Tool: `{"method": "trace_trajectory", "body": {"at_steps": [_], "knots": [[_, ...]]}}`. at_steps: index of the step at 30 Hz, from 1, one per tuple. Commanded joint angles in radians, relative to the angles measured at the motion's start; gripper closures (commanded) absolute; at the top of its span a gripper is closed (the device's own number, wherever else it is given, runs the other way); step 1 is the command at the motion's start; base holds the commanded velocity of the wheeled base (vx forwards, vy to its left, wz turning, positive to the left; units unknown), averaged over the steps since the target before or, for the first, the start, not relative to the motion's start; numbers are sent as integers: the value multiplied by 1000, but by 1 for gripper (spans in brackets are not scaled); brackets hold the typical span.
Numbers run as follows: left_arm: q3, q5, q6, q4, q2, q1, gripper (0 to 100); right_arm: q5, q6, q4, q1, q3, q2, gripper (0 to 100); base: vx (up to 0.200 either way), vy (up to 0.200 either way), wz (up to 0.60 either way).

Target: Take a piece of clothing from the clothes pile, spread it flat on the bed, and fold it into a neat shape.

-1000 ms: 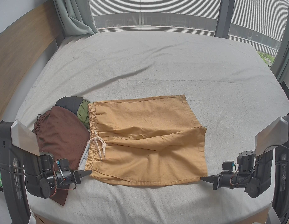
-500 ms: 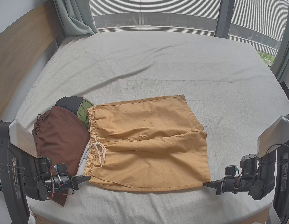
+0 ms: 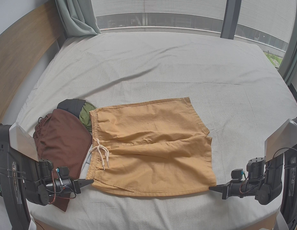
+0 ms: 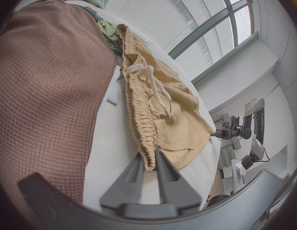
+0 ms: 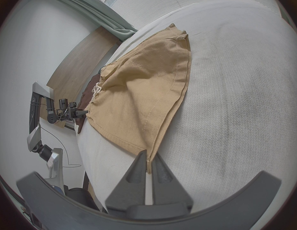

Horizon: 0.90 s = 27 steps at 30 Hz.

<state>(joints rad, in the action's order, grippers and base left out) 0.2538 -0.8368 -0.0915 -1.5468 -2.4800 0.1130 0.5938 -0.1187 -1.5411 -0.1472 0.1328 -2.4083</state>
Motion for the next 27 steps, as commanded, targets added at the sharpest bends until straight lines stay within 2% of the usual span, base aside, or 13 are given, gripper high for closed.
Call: {"method": "trace_trajectory", "body": {"at_steps": [1, 20, 21, 27], "knots": [[-1, -1, -1, -1, 10, -1, 0, -2, -1, -2, -5, 14, -3, 0, 0, 0, 0], [-5, 1, -10, -1, 4, -7, 0, 1, 2, -2, -8, 25, -3, 0, 0, 0, 0], [-5, 1, -10, -1, 4, -7, 100, 1, 4, -2, -8, 25, -3, 0, 0, 0, 0], [-10, 1, -8, -1, 0, -7, 100, 4, 2, -2, -8, 30, -3, 0, 0, 0, 0]]}}
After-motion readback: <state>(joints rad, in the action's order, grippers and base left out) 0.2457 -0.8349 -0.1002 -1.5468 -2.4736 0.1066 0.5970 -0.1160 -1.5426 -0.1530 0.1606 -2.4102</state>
